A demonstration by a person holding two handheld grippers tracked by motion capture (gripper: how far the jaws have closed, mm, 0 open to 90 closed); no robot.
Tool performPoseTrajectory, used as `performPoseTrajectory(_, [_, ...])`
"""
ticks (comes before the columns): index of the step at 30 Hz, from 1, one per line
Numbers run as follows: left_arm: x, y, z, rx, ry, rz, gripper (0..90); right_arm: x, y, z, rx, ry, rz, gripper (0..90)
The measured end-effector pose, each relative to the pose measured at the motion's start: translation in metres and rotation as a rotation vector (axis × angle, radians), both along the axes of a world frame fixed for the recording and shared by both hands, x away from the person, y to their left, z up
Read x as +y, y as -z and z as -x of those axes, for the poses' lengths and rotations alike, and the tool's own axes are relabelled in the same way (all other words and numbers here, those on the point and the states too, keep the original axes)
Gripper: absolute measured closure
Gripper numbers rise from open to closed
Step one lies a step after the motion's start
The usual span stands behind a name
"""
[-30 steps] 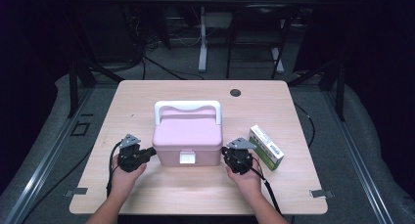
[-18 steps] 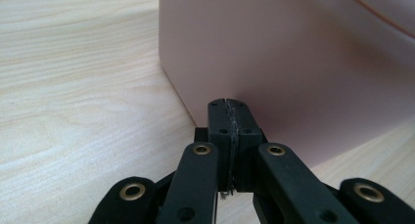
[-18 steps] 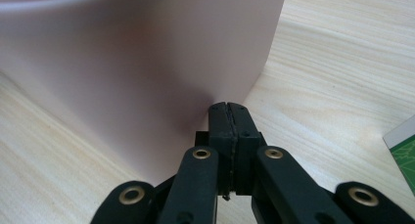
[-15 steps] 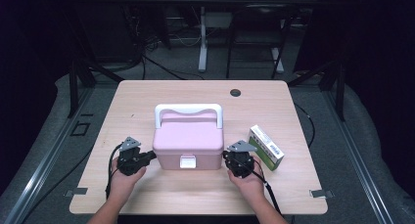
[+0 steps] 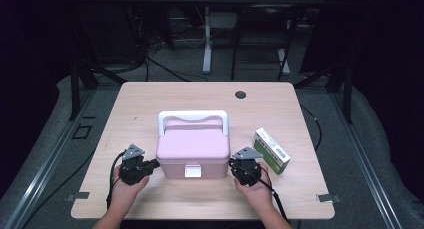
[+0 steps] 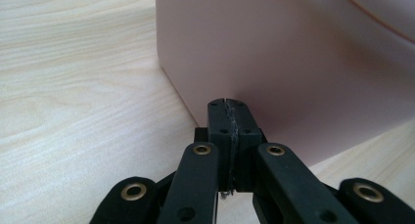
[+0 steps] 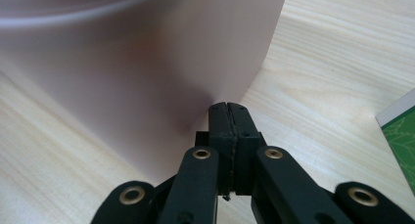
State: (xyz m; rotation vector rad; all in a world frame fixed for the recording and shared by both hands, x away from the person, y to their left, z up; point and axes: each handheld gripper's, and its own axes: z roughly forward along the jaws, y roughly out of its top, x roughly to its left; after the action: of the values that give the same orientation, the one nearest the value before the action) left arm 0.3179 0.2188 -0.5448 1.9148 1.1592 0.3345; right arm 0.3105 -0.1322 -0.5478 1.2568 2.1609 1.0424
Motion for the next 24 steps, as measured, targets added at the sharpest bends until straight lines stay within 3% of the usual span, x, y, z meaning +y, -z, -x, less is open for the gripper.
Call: performPoseTrajectory(24, [-0.005,-0.003,0.03,0.02,0.057,-0.016,89.8,-0.009,-0.004,0.039,0.029,-0.031,0.029,90.0])
